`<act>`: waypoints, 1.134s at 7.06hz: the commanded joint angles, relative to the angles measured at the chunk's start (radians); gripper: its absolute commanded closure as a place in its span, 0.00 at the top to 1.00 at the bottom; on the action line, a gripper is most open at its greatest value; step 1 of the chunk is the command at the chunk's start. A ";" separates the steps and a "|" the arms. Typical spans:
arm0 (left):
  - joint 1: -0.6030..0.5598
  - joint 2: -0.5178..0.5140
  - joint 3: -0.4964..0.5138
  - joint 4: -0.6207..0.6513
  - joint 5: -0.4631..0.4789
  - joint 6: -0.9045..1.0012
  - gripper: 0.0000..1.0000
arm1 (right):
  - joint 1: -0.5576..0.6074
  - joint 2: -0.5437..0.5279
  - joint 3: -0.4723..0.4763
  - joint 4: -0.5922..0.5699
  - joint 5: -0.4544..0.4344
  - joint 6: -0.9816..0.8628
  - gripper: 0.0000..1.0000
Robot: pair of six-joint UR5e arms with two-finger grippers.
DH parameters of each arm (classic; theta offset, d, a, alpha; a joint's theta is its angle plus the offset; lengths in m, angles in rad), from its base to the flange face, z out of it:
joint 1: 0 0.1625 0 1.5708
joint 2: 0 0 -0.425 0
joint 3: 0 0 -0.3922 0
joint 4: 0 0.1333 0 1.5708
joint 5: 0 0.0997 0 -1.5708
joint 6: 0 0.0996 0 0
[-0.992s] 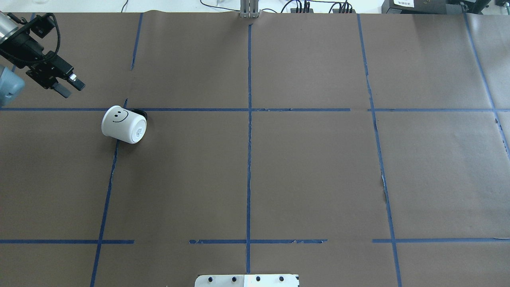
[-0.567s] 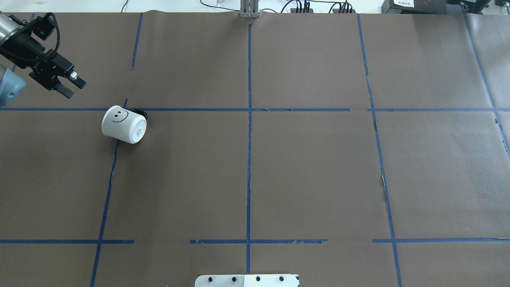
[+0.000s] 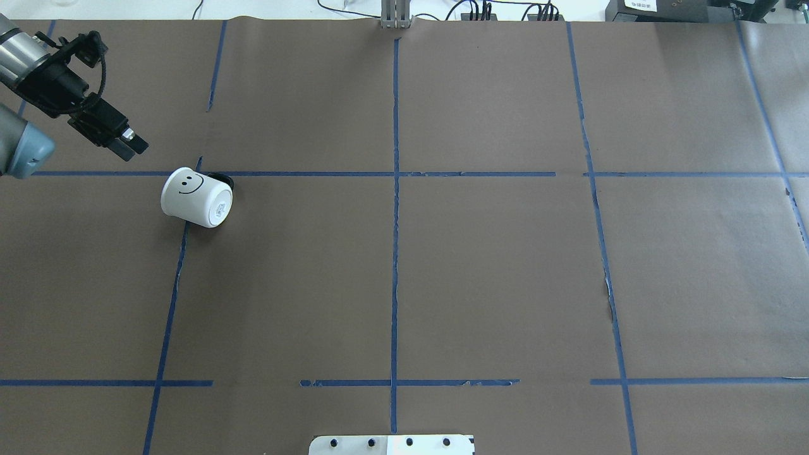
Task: Flip mug
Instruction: 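Move the left gripper toward the white smiley mug lying on its side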
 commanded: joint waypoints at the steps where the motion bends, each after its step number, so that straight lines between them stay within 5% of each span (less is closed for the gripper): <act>1: 0.000 0.021 -0.068 -0.035 0.050 0.000 0.99 | 0.000 0.000 0.000 0.000 0.000 0.000 1.00; 2: 0.000 0.022 -0.109 -0.037 0.127 -0.006 0.99 | 0.000 0.000 0.000 0.000 0.000 0.000 1.00; 8: 0.000 0.018 -0.064 -0.043 0.134 -0.051 1.00 | 0.000 0.000 0.000 0.000 0.000 0.000 1.00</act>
